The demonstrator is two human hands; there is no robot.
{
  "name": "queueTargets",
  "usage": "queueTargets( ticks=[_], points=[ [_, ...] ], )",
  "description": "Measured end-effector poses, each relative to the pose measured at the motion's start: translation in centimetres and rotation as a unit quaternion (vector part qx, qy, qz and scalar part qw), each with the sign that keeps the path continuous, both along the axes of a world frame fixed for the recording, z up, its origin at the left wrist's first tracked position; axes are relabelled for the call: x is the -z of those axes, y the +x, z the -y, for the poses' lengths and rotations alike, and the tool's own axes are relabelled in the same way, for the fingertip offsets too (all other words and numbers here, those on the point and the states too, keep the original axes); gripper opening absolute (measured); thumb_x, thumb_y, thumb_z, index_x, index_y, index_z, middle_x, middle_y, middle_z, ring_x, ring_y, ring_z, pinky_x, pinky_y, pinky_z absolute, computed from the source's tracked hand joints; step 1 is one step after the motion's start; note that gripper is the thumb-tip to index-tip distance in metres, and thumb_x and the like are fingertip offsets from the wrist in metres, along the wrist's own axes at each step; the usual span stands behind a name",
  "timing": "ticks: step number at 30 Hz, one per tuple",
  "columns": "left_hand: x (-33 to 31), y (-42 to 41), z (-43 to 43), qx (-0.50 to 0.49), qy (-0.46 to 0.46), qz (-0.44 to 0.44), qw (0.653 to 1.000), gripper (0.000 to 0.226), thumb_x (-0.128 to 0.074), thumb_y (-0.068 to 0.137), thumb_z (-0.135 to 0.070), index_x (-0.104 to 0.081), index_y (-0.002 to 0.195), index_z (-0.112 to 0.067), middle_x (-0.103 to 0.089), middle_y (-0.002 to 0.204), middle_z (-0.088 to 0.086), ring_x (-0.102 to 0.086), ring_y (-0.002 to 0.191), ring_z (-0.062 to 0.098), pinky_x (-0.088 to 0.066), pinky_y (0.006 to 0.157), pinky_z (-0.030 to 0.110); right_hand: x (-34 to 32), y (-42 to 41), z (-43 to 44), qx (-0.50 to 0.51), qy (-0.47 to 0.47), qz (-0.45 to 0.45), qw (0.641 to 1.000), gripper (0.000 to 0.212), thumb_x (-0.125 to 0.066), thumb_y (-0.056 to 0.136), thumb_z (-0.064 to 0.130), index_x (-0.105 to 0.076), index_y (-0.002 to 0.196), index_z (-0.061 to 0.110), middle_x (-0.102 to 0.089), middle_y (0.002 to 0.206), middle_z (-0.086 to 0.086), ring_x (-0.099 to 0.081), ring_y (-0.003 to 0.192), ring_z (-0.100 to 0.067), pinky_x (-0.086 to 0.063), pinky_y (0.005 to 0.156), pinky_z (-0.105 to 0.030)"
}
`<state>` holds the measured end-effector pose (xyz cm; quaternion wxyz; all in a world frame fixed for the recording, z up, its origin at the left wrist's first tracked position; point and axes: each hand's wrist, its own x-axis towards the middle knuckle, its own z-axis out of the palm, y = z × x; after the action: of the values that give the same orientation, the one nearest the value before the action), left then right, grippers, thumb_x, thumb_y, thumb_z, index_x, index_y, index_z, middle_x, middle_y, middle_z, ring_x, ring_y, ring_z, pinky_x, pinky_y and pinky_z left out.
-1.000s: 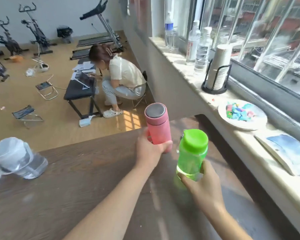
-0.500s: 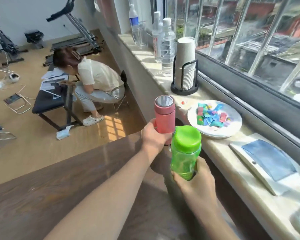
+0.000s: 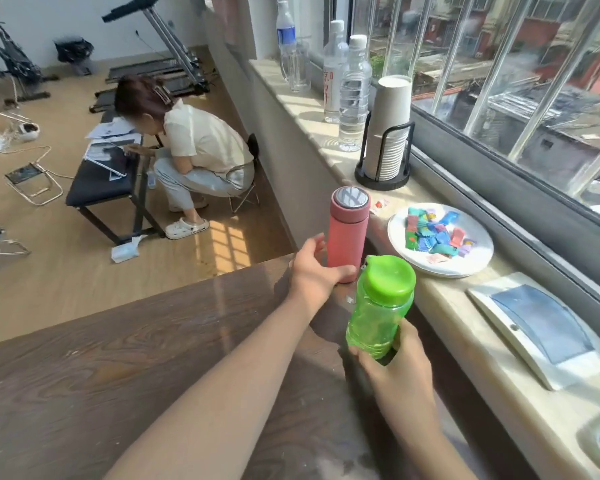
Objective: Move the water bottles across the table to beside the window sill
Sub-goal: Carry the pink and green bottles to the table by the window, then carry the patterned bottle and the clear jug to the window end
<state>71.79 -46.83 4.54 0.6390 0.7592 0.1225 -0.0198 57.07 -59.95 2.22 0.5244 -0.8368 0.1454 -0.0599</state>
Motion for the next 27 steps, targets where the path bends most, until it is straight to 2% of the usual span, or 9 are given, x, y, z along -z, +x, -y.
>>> queueTargets(
  ticks=[3,6,8,9,11,14,18,24,27],
  points=[
    [-0.7,-3.3,-3.1,0.012,-0.013,-0.003,1.0,0.093,-0.092,0.074,0.001,-0.048,0.155,-0.006,-0.053,0.161,0.018,-0.051,0.15,0.031,-0.042,0.122,0.035,0.7,-2.3,-1.6,0.065,0.002,0.003,0.998,0.087,-0.096,0.073,0.007,-0.054,0.149,0.008,-0.064,0.139,-0.007,-0.064,0.127,-0.025,-0.047,0.108,-0.033],
    [-0.2,-6.9,-8.2,0.005,-0.017,-0.001,1.0,0.086,-0.089,0.079,-0.002,-0.05,0.155,-0.01,-0.055,0.16,0.01,-0.052,0.15,0.024,-0.039,0.126,0.038,1.8,-5.2,-4.1,0.09,0.004,-0.008,0.996,0.087,-0.095,0.072,0.002,-0.053,0.148,-0.003,-0.061,0.134,-0.019,-0.065,0.122,-0.037,-0.047,0.105,-0.036],
    [0.1,-9.3,-12.0,-0.013,-0.015,-0.002,1.0,0.082,-0.09,0.079,-0.005,-0.053,0.153,-0.011,-0.057,0.158,0.008,-0.053,0.149,0.024,-0.039,0.127,0.04,2.3,-6.9,-6.7,0.091,-0.01,-0.008,0.996,0.081,-0.093,0.072,-0.002,-0.055,0.144,-0.006,-0.058,0.121,-0.015,-0.066,0.112,-0.038,-0.047,0.096,-0.027],
    [0.1,-10.5,-14.0,-0.028,-0.006,-0.006,1.0,0.08,-0.09,0.08,-0.008,-0.055,0.151,-0.013,-0.058,0.157,0.007,-0.054,0.147,0.023,-0.041,0.127,0.04,2.7,-7.6,-8.3,0.081,-0.031,0.007,0.996,0.077,-0.092,0.072,-0.004,-0.058,0.141,-0.005,-0.056,0.118,-0.01,-0.067,0.109,-0.04,-0.046,0.094,-0.023],
    [-0.2,-13.1,-18.1,-0.059,0.0,-0.005,0.998,0.075,-0.09,0.081,-0.013,-0.058,0.148,-0.017,-0.062,0.154,0.003,-0.058,0.144,0.019,-0.043,0.125,0.039,3.2,-8.3,-12.0,0.019,-0.064,0.041,0.997,0.073,-0.092,0.073,-0.003,-0.059,0.138,0.003,-0.057,0.122,-0.003,-0.068,0.114,-0.038,-0.051,0.096,-0.03],
    [-0.7,-17.0,-24.6,-0.1,0.014,-0.006,0.995,0.07,-0.09,0.082,-0.021,-0.061,0.145,-0.025,-0.065,0.149,-0.005,-0.061,0.138,0.012,-0.047,0.122,0.037,1.9,-8.0,-18.5,-0.103,-0.068,0.063,0.99,0.071,-0.089,0.081,0.008,-0.055,0.143,0.01,-0.056,0.132,0.004,-0.06,0.126,-0.024,-0.047,0.106,-0.033],
    [-1.1,-22.6,-33.4,-0.149,0.045,-0.026,0.988,0.062,-0.089,0.081,-0.033,-0.065,0.138,-0.032,-0.068,0.137,-0.016,-0.067,0.124,0.003,-0.055,0.109,0.031,-0.9,-6.7,-27.6,-0.202,-0.013,0.015,0.979,0.078,-0.085,0.089,0.02,-0.044,0.154,0.015,-0.051,0.149,0.006,-0.05,0.143,-0.015,-0.038,0.112,-0.026],
    [-0.6,-32.7,-43.9,-0.324,0.072,-0.041,0.942,0.019,-0.088,0.082,-0.031,-0.074,0.095,-0.035,-0.079,0.094,-0.007,-0.07,0.071,-0.001,-0.055,0.069,0.019,-2.5,-6.1,-41.6,-0.307,0.019,-0.022,0.951,0.088,-0.088,0.085,0.025,-0.04,0.158,0.016,-0.051,0.157,-0.006,-0.049,0.146,-0.021,-0.041,0.117,-0.033],
    [0.9,-37.9,-47.0,-0.371,0.082,-0.058,0.923,0.017,-0.088,0.081,-0.03,-0.076,0.093,-0.032,-0.079,0.093,-0.009,-0.07,0.07,-0.001,-0.058,0.07,0.022,-2.3,-6.6,-47.8,-0.37,0.019,-0.049,0.928,0.098,-0.092,0.081,0.03,-0.036,0.161,0.018,-0.045,0.164,-0.003,-0.043,0.151,-0.022,-0.039,0.121,-0.038]
  ],
)
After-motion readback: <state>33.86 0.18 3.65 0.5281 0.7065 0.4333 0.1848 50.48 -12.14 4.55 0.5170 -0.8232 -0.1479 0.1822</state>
